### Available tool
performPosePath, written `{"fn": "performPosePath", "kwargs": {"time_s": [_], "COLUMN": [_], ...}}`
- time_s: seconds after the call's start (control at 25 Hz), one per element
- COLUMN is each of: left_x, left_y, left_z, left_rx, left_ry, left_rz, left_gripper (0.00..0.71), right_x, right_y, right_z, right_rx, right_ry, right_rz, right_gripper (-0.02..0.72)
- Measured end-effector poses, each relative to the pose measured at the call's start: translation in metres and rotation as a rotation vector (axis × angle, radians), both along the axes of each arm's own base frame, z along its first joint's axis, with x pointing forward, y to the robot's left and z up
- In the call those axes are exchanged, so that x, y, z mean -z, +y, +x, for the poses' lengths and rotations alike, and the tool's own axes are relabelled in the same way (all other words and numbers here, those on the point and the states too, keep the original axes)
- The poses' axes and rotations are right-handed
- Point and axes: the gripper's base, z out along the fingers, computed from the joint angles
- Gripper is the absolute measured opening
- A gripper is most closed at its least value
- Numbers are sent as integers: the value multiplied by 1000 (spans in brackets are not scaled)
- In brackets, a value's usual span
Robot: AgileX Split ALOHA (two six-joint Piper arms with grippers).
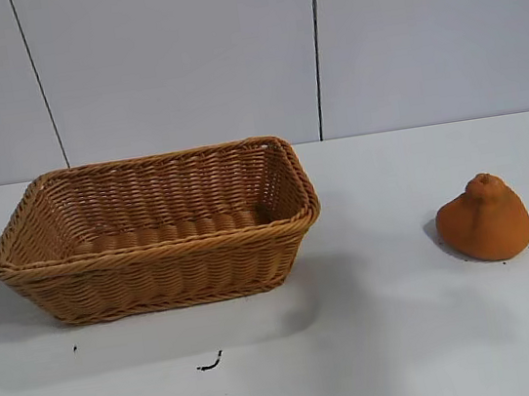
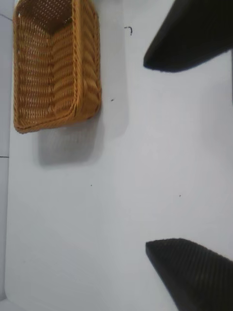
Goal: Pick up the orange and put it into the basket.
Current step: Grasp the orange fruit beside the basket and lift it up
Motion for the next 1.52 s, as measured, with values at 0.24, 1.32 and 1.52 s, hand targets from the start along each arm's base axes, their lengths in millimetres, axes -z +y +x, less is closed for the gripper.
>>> {"fn": "performPosePath", "kwargs": {"time_s": [0.24, 1.32, 1.52], "left_x": [0, 0, 0], "left_y": [0, 0, 0], "left_z": [0, 0, 0], "left_rx": [0, 0, 0], "left_ry": [0, 0, 0], "left_rz": [0, 0, 0], "left_gripper": [666, 666, 666], "right_x": [44, 173, 132], "right_y": [6, 5, 6], "right_z": [75, 113, 129], "right_rx": [0, -25, -38], "right_ry": [75, 449, 364], "right_rz": [-6, -93, -90], "right_gripper": [675, 71, 64]}}
